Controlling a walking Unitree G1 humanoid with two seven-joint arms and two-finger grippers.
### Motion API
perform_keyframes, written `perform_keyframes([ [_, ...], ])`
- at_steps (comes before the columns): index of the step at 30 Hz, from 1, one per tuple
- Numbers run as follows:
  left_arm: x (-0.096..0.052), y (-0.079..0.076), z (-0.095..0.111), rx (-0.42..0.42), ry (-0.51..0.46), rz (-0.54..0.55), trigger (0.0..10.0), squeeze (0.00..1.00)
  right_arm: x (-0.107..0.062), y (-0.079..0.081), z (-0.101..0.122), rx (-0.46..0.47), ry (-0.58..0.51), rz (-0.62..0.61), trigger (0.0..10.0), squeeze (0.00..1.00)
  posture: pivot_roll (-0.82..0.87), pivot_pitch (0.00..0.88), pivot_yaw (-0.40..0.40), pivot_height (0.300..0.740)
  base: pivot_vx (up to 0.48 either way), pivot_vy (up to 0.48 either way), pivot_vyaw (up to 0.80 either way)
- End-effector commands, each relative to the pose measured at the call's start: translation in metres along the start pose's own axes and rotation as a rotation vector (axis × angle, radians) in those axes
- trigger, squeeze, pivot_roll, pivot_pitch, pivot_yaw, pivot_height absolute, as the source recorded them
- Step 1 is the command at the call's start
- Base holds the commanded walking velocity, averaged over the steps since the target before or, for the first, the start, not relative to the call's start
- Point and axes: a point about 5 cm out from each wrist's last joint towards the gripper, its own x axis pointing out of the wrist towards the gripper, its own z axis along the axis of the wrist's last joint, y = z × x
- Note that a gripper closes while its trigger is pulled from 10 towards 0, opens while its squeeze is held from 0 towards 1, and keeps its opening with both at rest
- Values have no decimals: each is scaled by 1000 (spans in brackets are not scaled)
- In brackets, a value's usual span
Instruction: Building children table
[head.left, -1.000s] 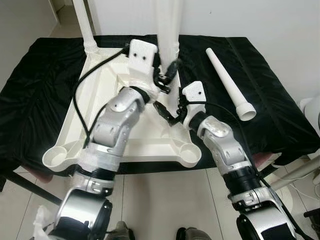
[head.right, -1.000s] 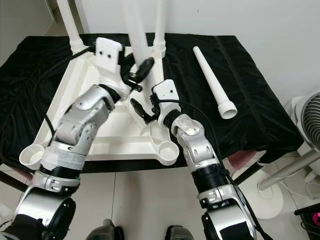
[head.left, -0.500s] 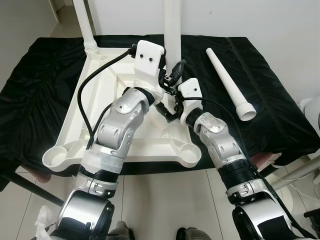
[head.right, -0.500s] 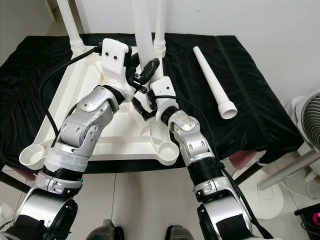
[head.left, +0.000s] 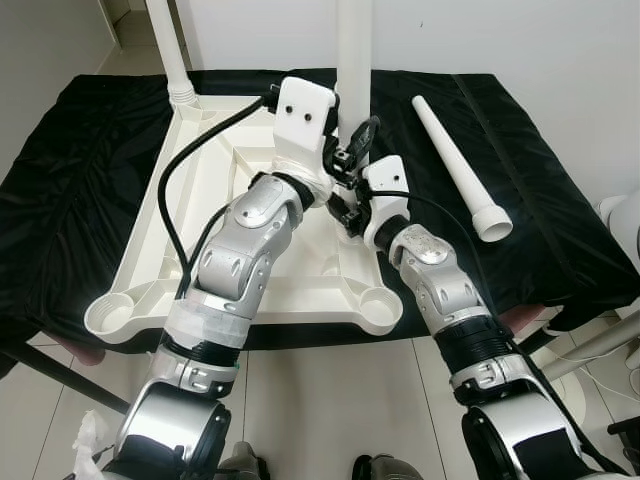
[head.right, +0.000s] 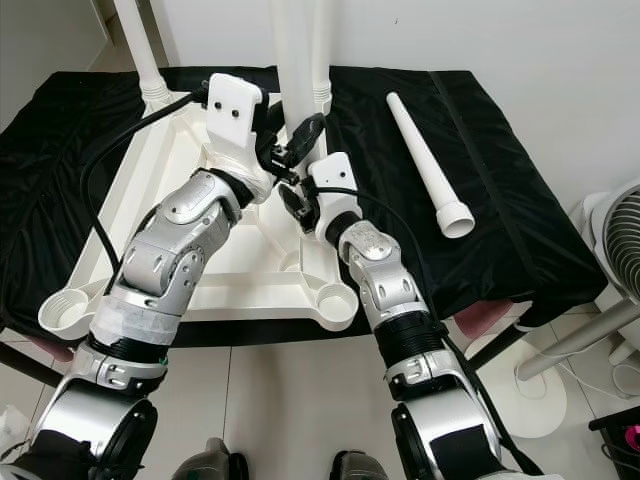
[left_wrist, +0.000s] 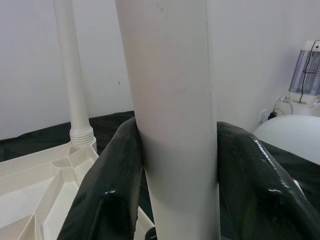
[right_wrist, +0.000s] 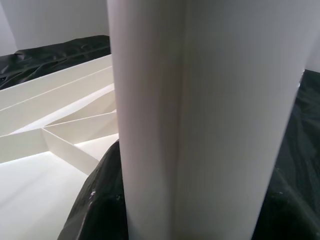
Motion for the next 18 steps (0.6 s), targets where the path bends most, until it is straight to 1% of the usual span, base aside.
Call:
perform_keyframes([
  [1,1,-7,5,25,-19,-38,10000,0,4,2,5,-11,-18,5,10000,0,-18,43,17,740,0,0,0],
  [3,1,-8,5,28,-19,-41,10000,0,4,2,5,-14,-21,4,10000,0,-18,43,17,740,0,0,0],
  [4,1,-10,5,31,-19,-53,10000,0,5,3,7,9,-35,-4,10000,0,-18,43,17,740,0,0,0],
  [8,0,-10,5,15,-16,-58,10000,0,6,4,8,20,-37,-8,10000,0,-18,43,17,740,0,0,0],
  [9,0,-10,4,6,-15,-60,10000,122,6,4,8,22,-39,-10,10000,0,-18,43,17,740,0,0,0],
  [10,-1,-11,5,-22,-21,-70,10000,1000,6,4,8,31,-40,-19,10000,0,-18,43,17,740,0,0,0],
  [15,-2,-11,7,-32,-33,-80,10000,1000,5,1,9,77,-53,-65,10000,0,-17,42,14,740,0,0,0],
  [16,-2,-10,8,-55,-37,-79,10000,847,5,0,10,85,-60,-76,10000,0,-17,42,14,740,0,0,0],
  [17,-2,-10,8,-55,-37,-79,10000,847,5,0,10,85,-60,-76,10000,0,-17,42,14,740,0,0,0],
  [18,-3,-9,10,-84,-45,-77,10000,0,4,-2,10,87,-67,-93,10000,0,-13,39,11,740,0,0,0],
])
